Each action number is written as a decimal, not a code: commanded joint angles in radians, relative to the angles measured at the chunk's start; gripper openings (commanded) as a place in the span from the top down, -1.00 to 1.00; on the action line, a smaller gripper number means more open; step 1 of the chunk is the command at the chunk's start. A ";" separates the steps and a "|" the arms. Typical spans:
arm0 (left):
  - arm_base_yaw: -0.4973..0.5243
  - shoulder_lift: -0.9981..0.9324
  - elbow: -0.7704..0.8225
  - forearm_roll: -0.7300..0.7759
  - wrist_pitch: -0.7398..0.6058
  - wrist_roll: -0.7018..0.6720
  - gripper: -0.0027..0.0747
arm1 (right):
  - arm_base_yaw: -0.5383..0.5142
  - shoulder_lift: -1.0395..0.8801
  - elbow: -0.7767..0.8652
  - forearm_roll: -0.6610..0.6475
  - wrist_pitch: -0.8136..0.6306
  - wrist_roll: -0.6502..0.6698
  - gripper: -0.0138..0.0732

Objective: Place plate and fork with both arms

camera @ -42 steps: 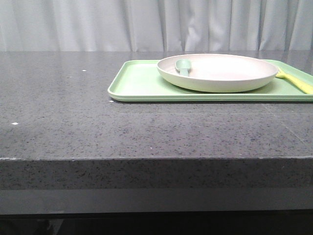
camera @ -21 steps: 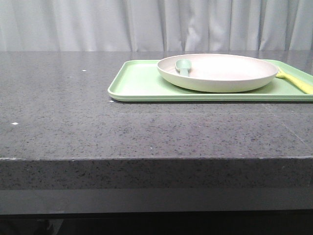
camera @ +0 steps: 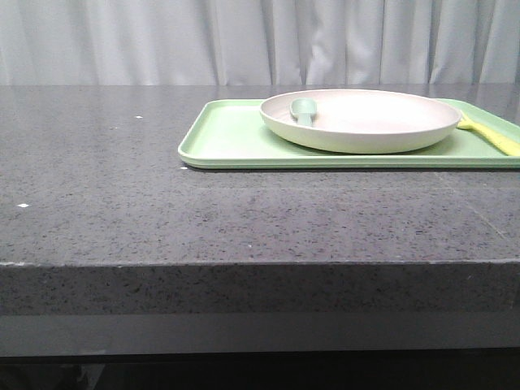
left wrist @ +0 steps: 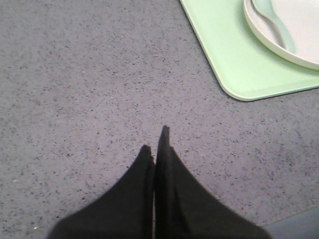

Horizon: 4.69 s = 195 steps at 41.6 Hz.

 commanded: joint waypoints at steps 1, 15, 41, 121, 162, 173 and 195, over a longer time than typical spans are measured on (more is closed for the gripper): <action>0.024 -0.108 0.046 0.029 -0.131 -0.002 0.98 | -0.002 0.003 -0.024 -0.001 -0.073 -0.010 0.96; 0.143 -0.575 0.544 0.011 -0.555 -0.002 0.98 | -0.002 0.003 -0.024 -0.001 -0.073 -0.010 0.96; 0.143 -0.865 0.862 0.354 -0.728 -0.453 0.98 | -0.002 0.003 -0.024 -0.001 -0.071 -0.010 0.96; 0.141 -0.864 0.862 0.237 -0.758 -0.261 0.98 | -0.002 0.003 -0.024 -0.001 -0.068 -0.010 0.96; 0.141 -0.862 0.862 0.237 -0.758 -0.261 0.98 | -0.201 -0.635 0.885 -0.064 -1.024 -0.010 0.96; 0.141 -0.862 0.862 0.237 -0.758 -0.261 0.98 | -0.202 -0.635 0.885 -0.064 -1.037 -0.010 0.96; 0.141 -0.862 0.862 0.237 -0.758 -0.261 0.98 | -0.202 -0.635 0.885 -0.064 -1.029 -0.010 0.96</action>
